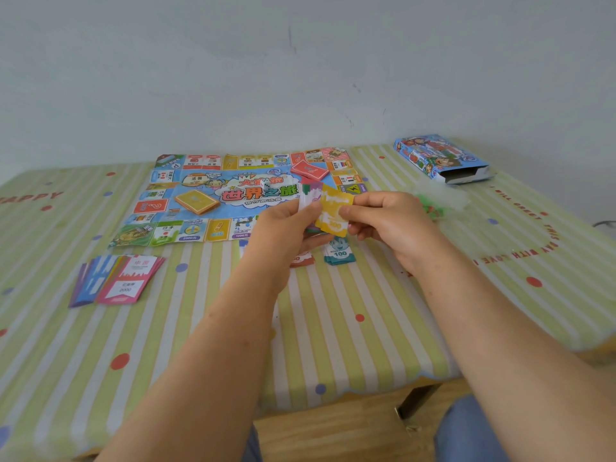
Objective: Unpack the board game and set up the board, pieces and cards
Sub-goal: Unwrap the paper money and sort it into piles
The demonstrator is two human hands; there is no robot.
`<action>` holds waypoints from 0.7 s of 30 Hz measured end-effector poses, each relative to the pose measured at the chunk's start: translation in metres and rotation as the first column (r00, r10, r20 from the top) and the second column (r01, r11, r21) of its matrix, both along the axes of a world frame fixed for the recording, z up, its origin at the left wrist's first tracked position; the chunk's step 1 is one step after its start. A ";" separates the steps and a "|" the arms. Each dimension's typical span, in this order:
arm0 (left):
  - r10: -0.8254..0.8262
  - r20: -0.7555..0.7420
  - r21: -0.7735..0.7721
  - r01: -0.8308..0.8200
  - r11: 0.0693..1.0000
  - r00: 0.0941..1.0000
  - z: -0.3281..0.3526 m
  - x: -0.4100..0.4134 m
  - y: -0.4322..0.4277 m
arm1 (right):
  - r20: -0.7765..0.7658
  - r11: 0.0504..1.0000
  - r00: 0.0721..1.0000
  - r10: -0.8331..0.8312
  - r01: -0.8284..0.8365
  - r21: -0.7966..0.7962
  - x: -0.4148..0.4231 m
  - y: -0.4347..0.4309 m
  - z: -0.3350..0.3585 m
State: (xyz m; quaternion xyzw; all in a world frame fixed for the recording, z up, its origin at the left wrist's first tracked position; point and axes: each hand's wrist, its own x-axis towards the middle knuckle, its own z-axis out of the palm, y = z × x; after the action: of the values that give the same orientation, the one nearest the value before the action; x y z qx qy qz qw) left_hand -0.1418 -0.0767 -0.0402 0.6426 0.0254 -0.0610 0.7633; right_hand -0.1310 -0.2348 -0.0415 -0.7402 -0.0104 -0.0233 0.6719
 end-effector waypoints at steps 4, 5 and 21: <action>-0.022 -0.017 0.111 0.024 0.993 1.000 -0.002 0.000 -0.001 | 0.002 1.000 1.000 0.005 -0.005 0.016 0.001 0.001 0.000; -0.021 -0.022 0.122 0.023 0.992 1.000 -0.002 -0.001 -0.001 | 0.006 1.000 1.000 0.005 -0.005 0.015 0.001 0.000 -0.001; 0.042 0.029 0.032 -0.043 0.999 0.999 0.002 -0.003 -0.004 | 0.036 1.000 0.999 0.002 -0.002 -0.016 -0.001 -0.004 0.003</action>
State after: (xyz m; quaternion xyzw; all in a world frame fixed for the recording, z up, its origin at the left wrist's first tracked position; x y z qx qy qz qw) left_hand -0.1448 -0.0802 -0.0382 0.6553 0.0292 -0.0353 0.7540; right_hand -0.1324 -0.2391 -0.0389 -0.7448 -0.0235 -0.0359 0.6659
